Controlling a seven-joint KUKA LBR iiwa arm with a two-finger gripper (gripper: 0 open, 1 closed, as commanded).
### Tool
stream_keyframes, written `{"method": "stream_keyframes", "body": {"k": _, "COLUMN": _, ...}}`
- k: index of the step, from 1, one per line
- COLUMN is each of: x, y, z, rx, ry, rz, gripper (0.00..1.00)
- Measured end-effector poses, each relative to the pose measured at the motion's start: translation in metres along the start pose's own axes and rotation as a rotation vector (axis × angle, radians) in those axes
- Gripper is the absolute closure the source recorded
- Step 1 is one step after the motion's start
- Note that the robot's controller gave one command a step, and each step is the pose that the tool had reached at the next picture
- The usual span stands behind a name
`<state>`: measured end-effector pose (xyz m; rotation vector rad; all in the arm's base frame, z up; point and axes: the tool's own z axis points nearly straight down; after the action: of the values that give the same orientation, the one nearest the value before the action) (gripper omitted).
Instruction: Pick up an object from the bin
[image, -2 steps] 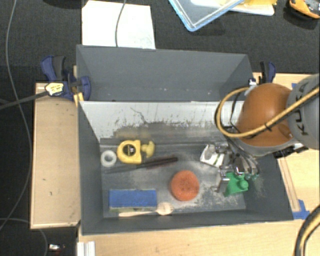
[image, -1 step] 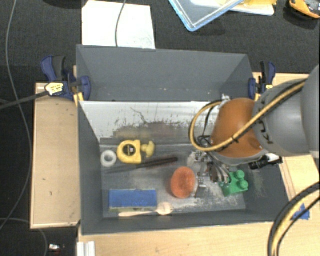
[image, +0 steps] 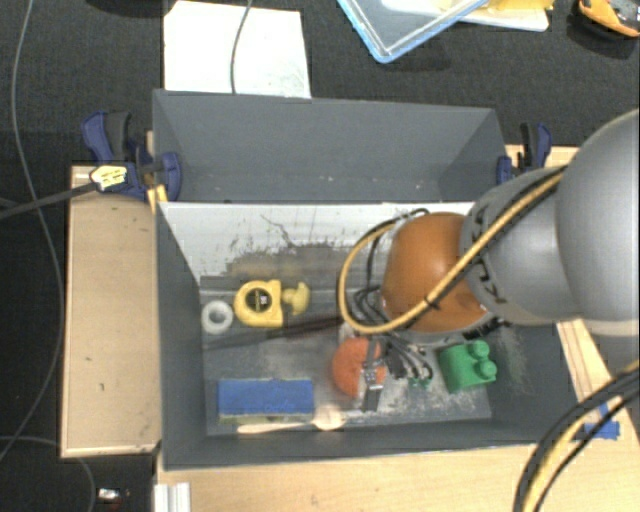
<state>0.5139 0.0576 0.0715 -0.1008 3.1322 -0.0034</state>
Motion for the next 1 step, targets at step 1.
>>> {"method": "stream_keyframes", "body": {"k": 1, "x": -0.0044, "y": 0.0412, "z": -0.0003, "rx": -0.002, "ry": -0.005, "rz": -0.033, "gripper": 1.0}}
